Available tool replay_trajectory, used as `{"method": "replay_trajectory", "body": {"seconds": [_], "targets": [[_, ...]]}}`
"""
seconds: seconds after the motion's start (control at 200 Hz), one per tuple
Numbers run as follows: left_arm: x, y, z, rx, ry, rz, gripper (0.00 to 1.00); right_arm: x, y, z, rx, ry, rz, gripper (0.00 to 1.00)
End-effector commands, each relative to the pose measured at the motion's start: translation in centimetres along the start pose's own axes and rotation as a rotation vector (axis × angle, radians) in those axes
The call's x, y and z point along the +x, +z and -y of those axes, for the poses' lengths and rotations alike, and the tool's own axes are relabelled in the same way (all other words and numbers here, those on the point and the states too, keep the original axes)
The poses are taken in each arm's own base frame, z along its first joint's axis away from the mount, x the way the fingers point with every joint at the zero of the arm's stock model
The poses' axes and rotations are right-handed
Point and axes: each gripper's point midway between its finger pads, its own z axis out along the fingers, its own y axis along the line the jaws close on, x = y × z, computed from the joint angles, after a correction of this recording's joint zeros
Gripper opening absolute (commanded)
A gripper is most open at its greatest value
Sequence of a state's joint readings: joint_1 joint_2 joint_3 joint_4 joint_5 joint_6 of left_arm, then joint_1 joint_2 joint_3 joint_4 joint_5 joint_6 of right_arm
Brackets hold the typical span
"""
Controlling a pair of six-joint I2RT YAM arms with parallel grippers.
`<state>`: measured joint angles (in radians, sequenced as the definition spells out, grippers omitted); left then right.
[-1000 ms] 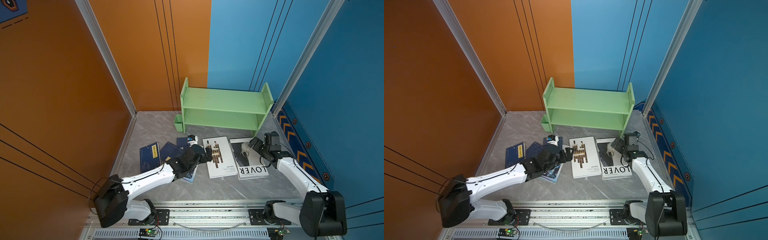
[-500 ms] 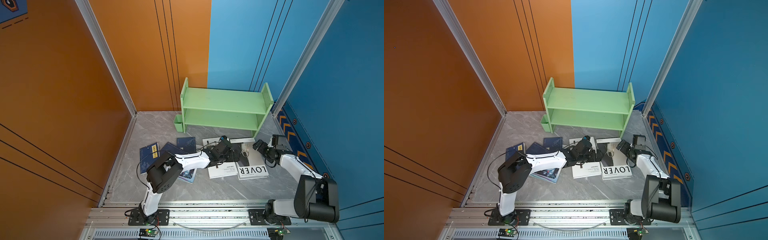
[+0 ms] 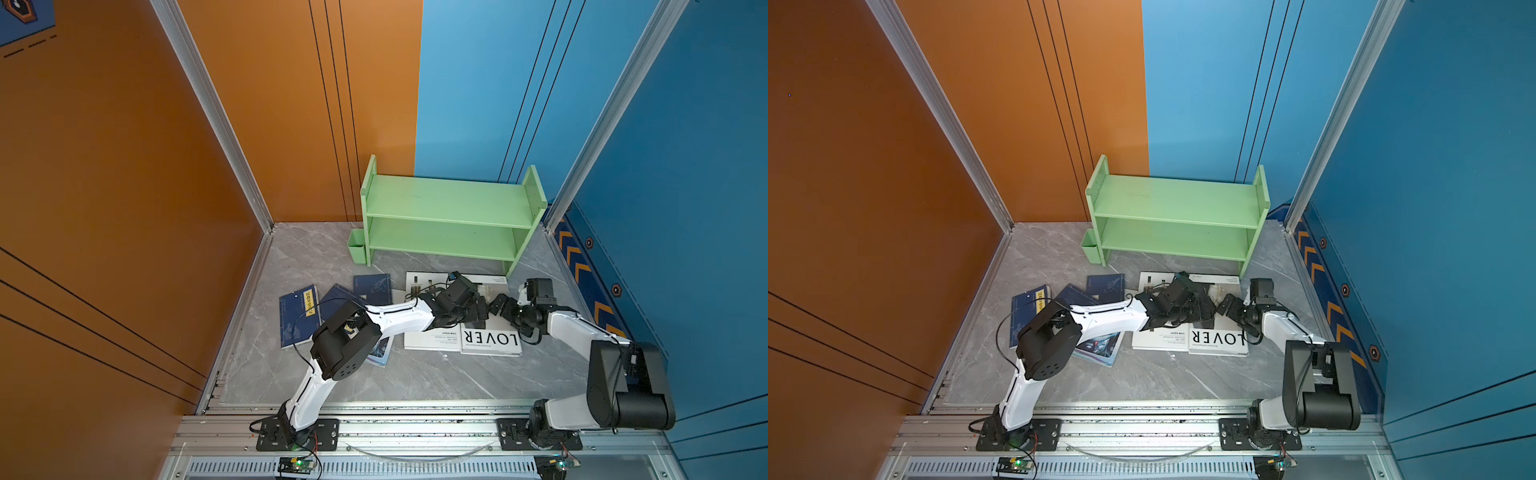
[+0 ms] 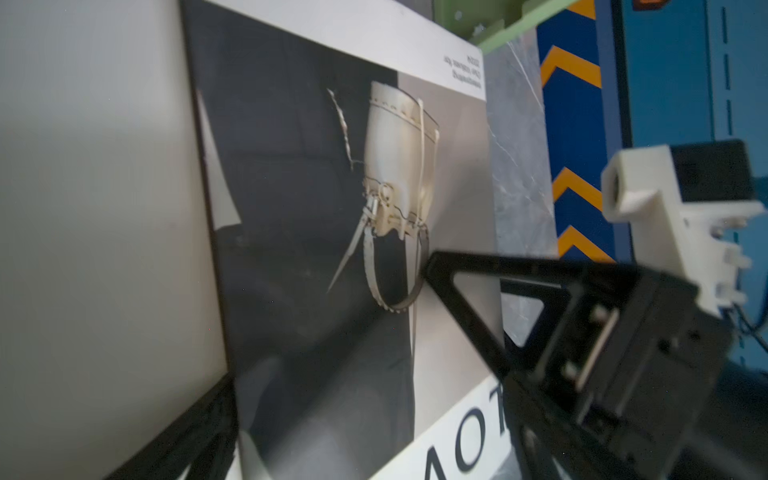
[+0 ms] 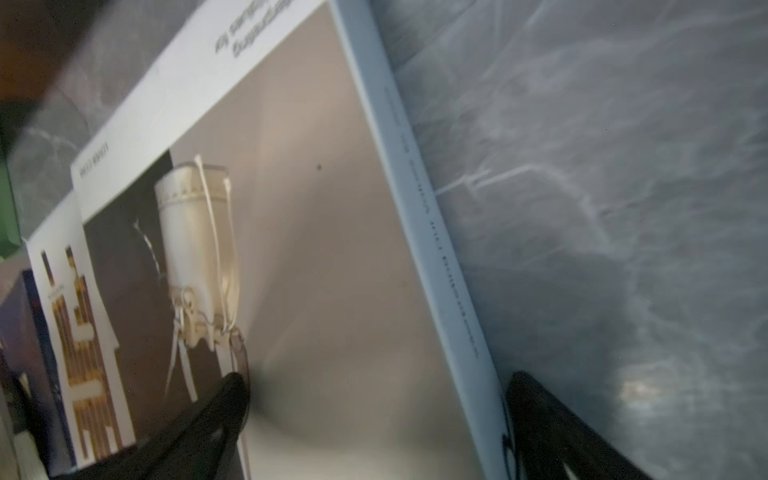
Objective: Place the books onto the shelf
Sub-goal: 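Grip the LOVER book's edges with the left and right grippers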
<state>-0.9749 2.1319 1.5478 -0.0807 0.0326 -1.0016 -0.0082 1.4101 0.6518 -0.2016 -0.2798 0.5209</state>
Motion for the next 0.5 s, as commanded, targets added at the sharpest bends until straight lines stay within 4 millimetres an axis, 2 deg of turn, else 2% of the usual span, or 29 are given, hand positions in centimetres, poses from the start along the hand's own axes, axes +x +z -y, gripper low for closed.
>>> {"method": "replay_trajectory", "body": {"seconds": [0.0,0.115,0.21,0.391,0.496], "targets": [[0.1,-0.4,-2.8,-0.102,-0.019,-0.006,0.98,3.0,-0.8,-3.2,-0.078,-0.044,-0.067,1.00],[-0.6,-1.6,-4.4,-0.121,-0.021,0.016,0.98,4.0,-1.3,-5.3,-0.116,-0.073,-0.064,1.00],[-0.8,-2.2,-5.1,-0.115,-0.009,0.014,0.98,3.9,-1.3,-5.7,-0.156,-0.042,-0.043,1.00],[-0.4,-2.3,-5.7,-0.115,0.011,-0.006,0.99,3.2,-0.6,-2.6,-0.138,0.085,-0.053,1.00],[0.2,-1.6,-6.0,-0.111,-0.004,-0.031,0.98,3.7,-0.2,-1.4,-0.100,0.114,-0.079,1.00]]}}
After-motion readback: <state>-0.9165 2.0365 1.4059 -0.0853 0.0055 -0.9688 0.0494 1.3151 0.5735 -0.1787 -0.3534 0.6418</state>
